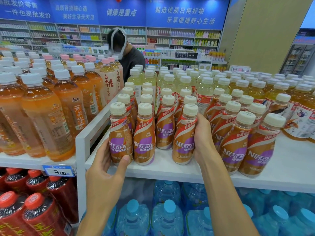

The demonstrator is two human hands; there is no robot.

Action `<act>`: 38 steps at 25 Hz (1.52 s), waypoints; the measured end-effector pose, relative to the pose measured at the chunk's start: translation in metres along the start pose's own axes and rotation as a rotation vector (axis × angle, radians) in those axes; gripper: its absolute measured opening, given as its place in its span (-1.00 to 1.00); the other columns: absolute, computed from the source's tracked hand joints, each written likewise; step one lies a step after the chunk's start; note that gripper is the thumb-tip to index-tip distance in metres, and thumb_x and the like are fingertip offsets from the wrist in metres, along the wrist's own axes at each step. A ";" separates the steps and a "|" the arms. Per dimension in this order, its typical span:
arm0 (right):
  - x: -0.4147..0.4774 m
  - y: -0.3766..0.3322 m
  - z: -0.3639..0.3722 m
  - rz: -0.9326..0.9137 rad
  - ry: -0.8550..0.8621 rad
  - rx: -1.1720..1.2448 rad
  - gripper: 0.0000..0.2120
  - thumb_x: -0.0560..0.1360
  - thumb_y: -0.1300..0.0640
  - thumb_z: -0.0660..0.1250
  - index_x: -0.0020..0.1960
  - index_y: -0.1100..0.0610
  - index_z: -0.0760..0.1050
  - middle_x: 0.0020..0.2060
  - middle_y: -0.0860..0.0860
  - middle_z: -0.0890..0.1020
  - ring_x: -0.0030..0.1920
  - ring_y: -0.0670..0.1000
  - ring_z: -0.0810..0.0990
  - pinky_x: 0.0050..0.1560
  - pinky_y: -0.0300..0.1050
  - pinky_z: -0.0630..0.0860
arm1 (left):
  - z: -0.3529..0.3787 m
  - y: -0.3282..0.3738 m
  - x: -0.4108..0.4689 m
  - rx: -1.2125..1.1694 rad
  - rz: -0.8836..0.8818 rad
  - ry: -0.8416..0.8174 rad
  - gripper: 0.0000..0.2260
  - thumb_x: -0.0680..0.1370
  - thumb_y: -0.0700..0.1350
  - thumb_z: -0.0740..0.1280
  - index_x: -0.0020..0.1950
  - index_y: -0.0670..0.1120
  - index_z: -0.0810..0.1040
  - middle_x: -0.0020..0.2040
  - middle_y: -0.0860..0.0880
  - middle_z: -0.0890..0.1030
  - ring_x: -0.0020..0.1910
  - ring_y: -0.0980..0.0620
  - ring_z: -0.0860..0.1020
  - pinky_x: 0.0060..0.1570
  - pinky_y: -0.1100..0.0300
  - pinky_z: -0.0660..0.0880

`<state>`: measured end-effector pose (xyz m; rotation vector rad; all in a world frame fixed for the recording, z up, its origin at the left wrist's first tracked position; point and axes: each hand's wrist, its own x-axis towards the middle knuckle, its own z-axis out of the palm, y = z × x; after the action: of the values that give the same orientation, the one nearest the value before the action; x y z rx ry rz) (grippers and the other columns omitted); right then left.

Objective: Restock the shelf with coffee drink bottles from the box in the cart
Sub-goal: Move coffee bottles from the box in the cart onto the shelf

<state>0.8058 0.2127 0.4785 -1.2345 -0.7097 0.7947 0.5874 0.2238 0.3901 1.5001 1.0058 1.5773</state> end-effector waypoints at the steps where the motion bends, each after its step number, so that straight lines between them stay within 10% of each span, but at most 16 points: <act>1: -0.003 0.000 -0.001 0.003 -0.020 -0.001 -0.66 0.70 -0.04 0.09 -0.07 -0.01 0.58 -0.39 -0.13 0.70 -0.32 -0.15 0.70 -0.18 -0.19 0.56 | 0.000 0.000 0.000 0.001 0.000 -0.001 -0.46 0.49 -0.21 0.49 0.38 0.14 0.43 0.21 0.34 0.53 0.17 0.46 0.52 0.05 0.58 0.43; 6: -0.026 0.012 -0.018 -0.105 0.137 -0.152 -0.60 0.69 -0.15 0.06 0.48 -0.12 0.37 0.28 -0.29 0.52 0.27 -0.28 0.48 0.32 -0.22 0.43 | -0.003 0.000 0.002 -0.008 -0.012 -0.018 -0.46 0.47 -0.19 0.50 0.38 0.15 0.44 0.21 0.30 0.56 0.18 0.42 0.53 0.06 0.56 0.44; 9: -0.064 0.032 -0.023 -0.193 0.056 -0.234 -0.55 0.59 -0.14 0.30 0.45 -0.17 0.33 0.19 -0.39 0.51 0.11 -0.50 0.48 0.03 -0.52 0.46 | -0.004 -0.001 0.004 -0.007 -0.010 -0.026 -0.45 0.47 -0.18 0.51 0.40 0.13 0.45 0.23 0.27 0.58 0.21 0.36 0.55 0.10 0.52 0.46; 13: -0.066 0.060 -0.016 -0.275 0.116 -0.398 -0.39 0.44 0.07 0.55 0.41 -0.10 0.38 0.23 -0.19 0.56 0.16 -0.25 0.56 0.13 -0.26 0.58 | -0.006 0.001 0.005 -0.006 -0.010 -0.042 -0.45 0.47 -0.21 0.51 0.40 0.09 0.45 0.23 0.25 0.58 0.20 0.35 0.55 0.08 0.53 0.45; 38: -0.056 0.072 -0.002 -0.312 -0.016 -0.266 -0.42 0.43 0.22 0.56 0.37 -0.10 0.49 0.22 -0.13 0.62 0.16 -0.26 0.60 0.07 -0.33 0.58 | -0.006 -0.001 0.004 -0.005 0.005 -0.054 -0.43 0.47 -0.22 0.51 0.40 0.11 0.44 0.24 0.26 0.57 0.23 0.31 0.56 0.17 0.45 0.48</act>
<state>0.7673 0.1750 0.4047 -1.3132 -1.0178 0.4624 0.5816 0.2276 0.3913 1.5350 0.9681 1.5337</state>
